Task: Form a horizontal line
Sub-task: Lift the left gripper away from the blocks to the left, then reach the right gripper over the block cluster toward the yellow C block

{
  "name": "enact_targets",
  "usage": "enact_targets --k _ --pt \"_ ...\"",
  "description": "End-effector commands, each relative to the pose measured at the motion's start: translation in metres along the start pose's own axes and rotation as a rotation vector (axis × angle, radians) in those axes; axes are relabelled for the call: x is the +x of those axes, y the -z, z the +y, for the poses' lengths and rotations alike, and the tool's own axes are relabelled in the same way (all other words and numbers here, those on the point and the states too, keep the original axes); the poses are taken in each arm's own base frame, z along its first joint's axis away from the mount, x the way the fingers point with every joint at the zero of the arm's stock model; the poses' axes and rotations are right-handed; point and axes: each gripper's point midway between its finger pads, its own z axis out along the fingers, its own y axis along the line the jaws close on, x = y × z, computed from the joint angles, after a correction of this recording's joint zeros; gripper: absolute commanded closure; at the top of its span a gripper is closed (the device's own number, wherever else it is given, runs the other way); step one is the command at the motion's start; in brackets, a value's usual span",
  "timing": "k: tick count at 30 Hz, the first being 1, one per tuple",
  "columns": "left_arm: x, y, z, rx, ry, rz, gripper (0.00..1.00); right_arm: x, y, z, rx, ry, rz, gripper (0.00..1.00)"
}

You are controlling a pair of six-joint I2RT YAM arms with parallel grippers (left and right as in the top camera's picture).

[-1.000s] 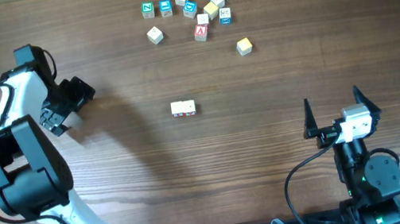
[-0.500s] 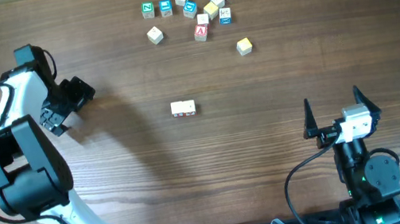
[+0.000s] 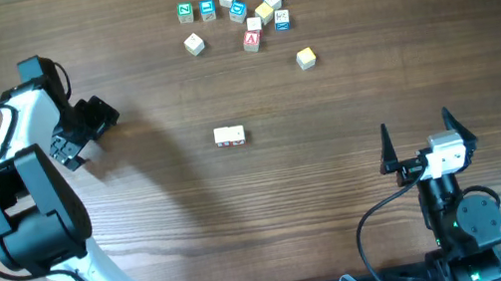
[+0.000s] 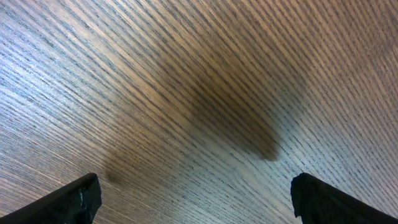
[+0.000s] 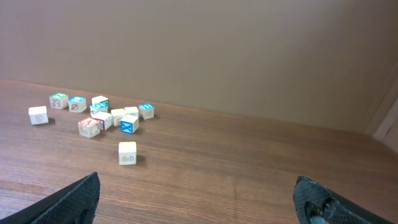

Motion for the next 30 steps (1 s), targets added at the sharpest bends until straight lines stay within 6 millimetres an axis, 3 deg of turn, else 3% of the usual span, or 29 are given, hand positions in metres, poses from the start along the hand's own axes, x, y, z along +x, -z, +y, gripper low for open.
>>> enact_targets --k 1,5,6,8,9,12,15,19,22,25,27,29,30 --pt "0.004 -0.006 0.002 -0.002 -0.001 0.021 0.0 -0.002 0.0 0.0 -0.001 0.011 -0.008 0.0" --pt "0.004 -0.006 0.002 -0.003 -0.001 0.021 0.0 -0.012 0.001 -0.001 0.004 0.038 -0.049 0.0" --pt "0.004 -0.006 0.002 -0.003 -0.001 0.021 0.0 -0.024 0.002 0.01 -0.063 0.017 -0.105 0.0" --pt "0.004 -0.006 0.002 -0.002 -0.001 0.021 0.0 -0.022 0.002 0.016 -0.097 0.018 -0.095 0.0" --pt "0.004 -0.006 0.002 -0.003 -0.001 0.021 0.0 -0.029 0.003 0.018 -0.114 0.016 -0.128 0.0" --pt "0.004 -0.006 0.002 -0.003 -0.001 0.021 0.0 -0.059 0.014 0.04 -0.265 -0.028 -0.223 0.0" --pt "0.004 -0.006 0.002 -0.003 -0.001 0.021 0.0 -0.094 0.021 0.034 -0.267 -0.094 -0.232 0.0" --pt "0.004 -0.006 0.002 -0.003 -0.001 0.021 0.0 -0.169 0.018 0.027 -0.299 -0.112 -0.133 0.0" --pt "0.004 -0.006 0.002 -0.003 -0.001 0.021 0.0 -0.219 -0.012 0.025 -0.331 -0.108 0.058 0.0" --pt "0.004 -0.006 0.002 -0.003 -0.001 0.021 0.0 -0.241 -0.051 0.026 -0.364 -0.032 0.231 0.0" --pt "0.004 -0.006 0.002 -0.003 -0.001 0.021 0.0 -0.244 -0.082 0.028 -0.385 -0.02 0.366 0.0" --pt "0.004 -0.006 0.002 -0.002 -0.001 0.021 0.0 -0.229 -0.119 0.033 -0.406 -0.038 0.535 0.0" --pt "0.004 -0.006 0.002 -0.002 -0.001 0.021 0.0 -0.211 -0.14 0.037 -0.416 -0.046 0.625 0.0"
